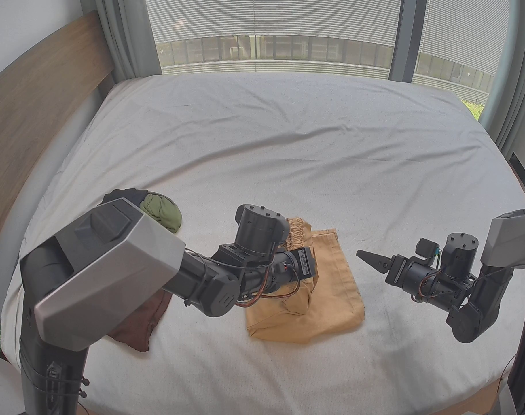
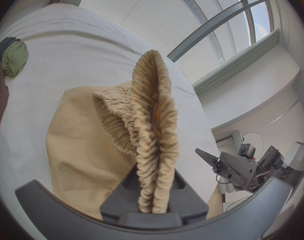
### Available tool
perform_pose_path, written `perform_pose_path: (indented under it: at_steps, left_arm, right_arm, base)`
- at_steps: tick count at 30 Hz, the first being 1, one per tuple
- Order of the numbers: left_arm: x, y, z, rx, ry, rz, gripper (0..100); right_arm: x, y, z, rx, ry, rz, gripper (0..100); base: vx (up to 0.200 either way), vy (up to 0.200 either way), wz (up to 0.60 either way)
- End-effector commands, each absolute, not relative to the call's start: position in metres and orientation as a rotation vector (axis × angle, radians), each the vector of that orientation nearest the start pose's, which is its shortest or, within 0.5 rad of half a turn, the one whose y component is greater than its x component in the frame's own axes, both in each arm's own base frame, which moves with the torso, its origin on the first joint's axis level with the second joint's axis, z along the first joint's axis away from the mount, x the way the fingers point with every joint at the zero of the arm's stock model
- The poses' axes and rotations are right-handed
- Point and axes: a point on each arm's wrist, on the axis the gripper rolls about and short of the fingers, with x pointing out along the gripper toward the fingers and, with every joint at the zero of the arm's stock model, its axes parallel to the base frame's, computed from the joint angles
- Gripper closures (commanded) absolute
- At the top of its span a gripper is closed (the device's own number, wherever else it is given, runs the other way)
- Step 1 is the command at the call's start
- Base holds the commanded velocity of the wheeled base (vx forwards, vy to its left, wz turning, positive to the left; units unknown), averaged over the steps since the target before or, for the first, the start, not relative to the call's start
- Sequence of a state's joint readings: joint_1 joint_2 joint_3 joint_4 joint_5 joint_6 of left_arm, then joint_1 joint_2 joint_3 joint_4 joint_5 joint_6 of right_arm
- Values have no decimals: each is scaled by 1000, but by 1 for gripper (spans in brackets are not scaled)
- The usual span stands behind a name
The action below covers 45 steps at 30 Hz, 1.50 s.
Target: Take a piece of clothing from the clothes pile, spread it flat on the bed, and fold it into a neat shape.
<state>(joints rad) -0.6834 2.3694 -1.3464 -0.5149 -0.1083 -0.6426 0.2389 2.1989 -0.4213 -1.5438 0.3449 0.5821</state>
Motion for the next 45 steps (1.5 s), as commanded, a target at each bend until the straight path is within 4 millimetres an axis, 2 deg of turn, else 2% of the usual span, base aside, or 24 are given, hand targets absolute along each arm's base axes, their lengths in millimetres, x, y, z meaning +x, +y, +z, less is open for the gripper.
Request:
perform_pose_path:
  at_steps: [1, 9, 12, 15, 22, 27, 28, 33, 43, 44, 45]
  left_arm:
    - [355, -294, 44, -444, 735, -580, 0]
    - [353, -295, 45, -432, 706, -548, 0]
    - [353, -289, 46, -431, 710, -537, 0]
    - [348, -279, 56, -433, 706, -528, 0]
    - [340, -237, 74, -429, 704, -477, 0]
    - [329, -206, 73, -402, 721, -462, 0]
    - [328, -205, 73, -401, 722, -460, 0]
    - [321, -169, 74, -384, 650, -437, 0]
    - [299, -89, 91, -419, 598, -457, 0]
    - [299, -88, 92, -417, 596, -458, 0]
    - [294, -71, 97, -421, 567, -462, 0]
  right_arm:
    - [302, 82, 32, 574, 402, 497, 0]
    - [301, 85, 29, 573, 418, 502, 0]
    - [299, 85, 27, 573, 427, 502, 0]
    - [299, 86, 27, 572, 430, 503, 0]
    - [298, 88, 22, 570, 447, 504, 0]
    - [297, 91, 22, 569, 452, 512, 0]
    - [297, 91, 22, 569, 452, 512, 0]
    - [295, 94, 21, 568, 460, 522, 0]
    - [291, 102, 20, 560, 476, 543, 0]
    - [291, 102, 20, 562, 477, 542, 0]
    - [291, 102, 19, 560, 480, 543, 0]
  base:
    - [0, 0, 0]
    - [0, 0, 0]
    - [0, 0, 0]
    - [0, 0, 0]
    - [0, 0, 0]
    - [0, 0, 0]
    - [0, 0, 0]
    - [0, 0, 0]
    - [0, 0, 0]
    - [0, 0, 0]
    - [0, 0, 0]
